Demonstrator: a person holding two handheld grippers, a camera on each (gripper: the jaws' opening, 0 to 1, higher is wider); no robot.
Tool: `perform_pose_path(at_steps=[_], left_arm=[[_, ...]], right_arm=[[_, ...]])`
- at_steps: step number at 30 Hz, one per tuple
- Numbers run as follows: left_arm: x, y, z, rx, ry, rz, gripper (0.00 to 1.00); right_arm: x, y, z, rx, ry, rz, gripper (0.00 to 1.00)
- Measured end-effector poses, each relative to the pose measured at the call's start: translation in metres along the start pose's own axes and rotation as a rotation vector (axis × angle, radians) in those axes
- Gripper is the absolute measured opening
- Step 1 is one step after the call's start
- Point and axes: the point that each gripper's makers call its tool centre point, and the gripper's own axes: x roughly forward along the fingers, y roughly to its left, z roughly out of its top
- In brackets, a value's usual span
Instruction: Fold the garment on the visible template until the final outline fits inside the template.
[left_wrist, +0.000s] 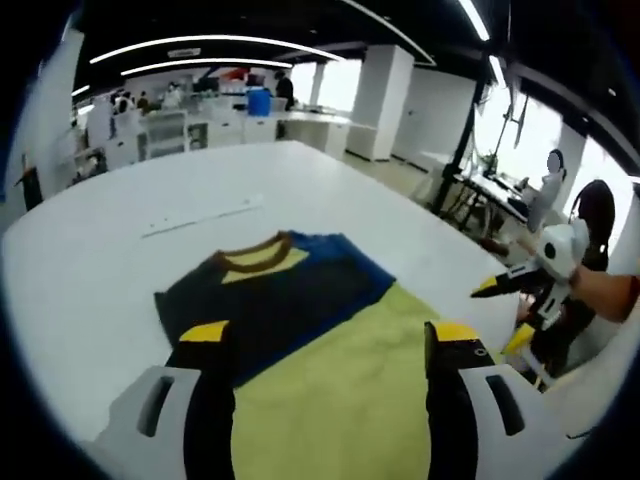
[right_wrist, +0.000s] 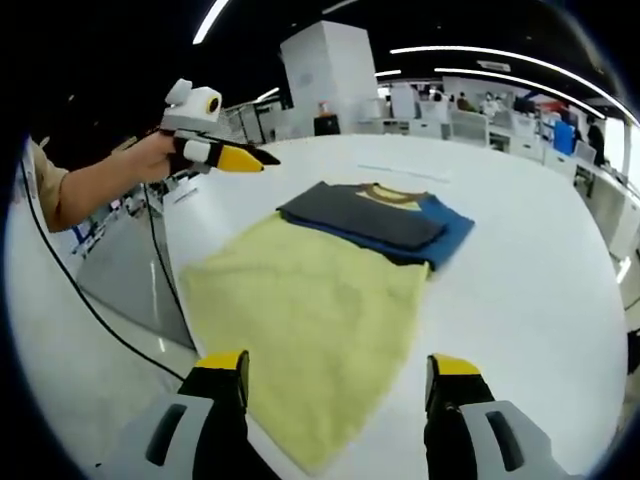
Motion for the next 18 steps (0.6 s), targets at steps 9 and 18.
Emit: perform_pose_path(at_steps=[9,18], left_arm=[[-0.016,0.010,-0.014,-0.038,0.002,0.027,0.74],[-0.031,0.012,-0.030,-0.066,0.006,0.039,0.74]], right_arm=[[-0.001,-0.002,-0.001,0.004,0.002,-0.003,0.71],[0.000,-0.001,-0.002,0.009,0.004,-0.003,0.71]])
